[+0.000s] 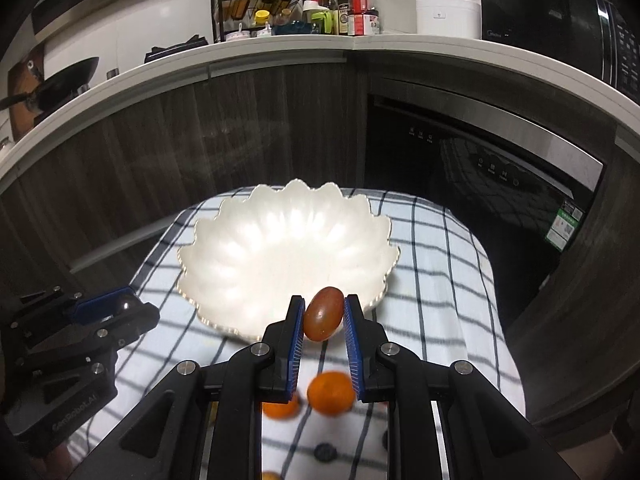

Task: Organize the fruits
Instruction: 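Lift both held fruits and carry them over the white bowl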

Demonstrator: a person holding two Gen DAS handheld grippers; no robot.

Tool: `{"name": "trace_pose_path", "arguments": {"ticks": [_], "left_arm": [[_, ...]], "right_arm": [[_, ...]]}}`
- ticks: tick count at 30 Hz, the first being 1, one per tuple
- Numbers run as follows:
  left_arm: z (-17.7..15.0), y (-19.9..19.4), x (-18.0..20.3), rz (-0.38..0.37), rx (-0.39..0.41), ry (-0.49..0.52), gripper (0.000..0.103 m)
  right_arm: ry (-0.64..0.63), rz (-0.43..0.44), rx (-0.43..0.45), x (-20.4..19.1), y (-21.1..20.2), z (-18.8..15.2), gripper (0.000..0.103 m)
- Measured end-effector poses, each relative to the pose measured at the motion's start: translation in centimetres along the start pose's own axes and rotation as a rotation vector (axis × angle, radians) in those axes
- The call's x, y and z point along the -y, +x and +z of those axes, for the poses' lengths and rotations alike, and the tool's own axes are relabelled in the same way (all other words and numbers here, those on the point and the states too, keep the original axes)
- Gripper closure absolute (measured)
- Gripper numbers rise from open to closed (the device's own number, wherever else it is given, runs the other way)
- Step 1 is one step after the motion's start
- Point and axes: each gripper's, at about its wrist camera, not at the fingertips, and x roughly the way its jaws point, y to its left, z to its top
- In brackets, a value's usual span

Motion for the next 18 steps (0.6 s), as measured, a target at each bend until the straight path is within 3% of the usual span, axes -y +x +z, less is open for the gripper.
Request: {"name": "trace_pose_path", "arguments": {"ticks": [18], "left_arm": [[3.1,4.3,-1.9,0.010,-0.008,-0.030,0.075]], "right_arm": [[0.037,-0.021,-0.044,0.7,5.0,2.5,0.082]]}}
